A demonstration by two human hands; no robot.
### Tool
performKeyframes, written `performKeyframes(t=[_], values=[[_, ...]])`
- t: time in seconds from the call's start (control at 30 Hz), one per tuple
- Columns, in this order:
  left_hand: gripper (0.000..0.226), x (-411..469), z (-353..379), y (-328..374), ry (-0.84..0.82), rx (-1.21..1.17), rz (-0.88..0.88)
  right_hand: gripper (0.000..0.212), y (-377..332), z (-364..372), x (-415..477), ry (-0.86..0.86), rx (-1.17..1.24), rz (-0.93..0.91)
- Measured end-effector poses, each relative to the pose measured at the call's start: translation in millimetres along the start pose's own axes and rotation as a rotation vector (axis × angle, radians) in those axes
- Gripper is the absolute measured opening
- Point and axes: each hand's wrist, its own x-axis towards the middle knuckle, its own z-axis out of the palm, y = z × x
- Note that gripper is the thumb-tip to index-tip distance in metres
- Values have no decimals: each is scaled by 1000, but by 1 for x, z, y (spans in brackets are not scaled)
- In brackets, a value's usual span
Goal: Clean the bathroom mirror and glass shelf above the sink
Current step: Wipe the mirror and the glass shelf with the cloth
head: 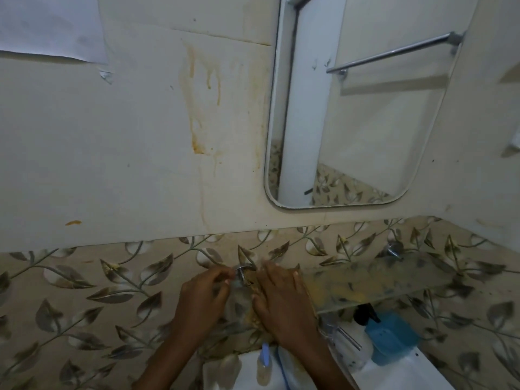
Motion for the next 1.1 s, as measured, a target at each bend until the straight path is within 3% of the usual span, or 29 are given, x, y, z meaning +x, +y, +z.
performKeyframes(t=[0.23, 0.5, 0.67, 0.9, 1.1], values=[[27, -5, -2, 3, 80, 118, 75, 47, 30, -5, -5, -13, 43, -86], [27, -5, -2, 3, 94, 75, 47, 45, 99, -30, -9, -1, 44, 70], [27, -5, -3, 4, 59, 63, 35, 44, 98, -28, -6, 26, 28, 107], [29, -4, -2, -2, 99, 88, 85, 50, 66, -13, -30, 32, 80, -91], [40, -2, -2, -4, 84, 95, 123, 44, 145, -28, -43, 70, 117, 167]])
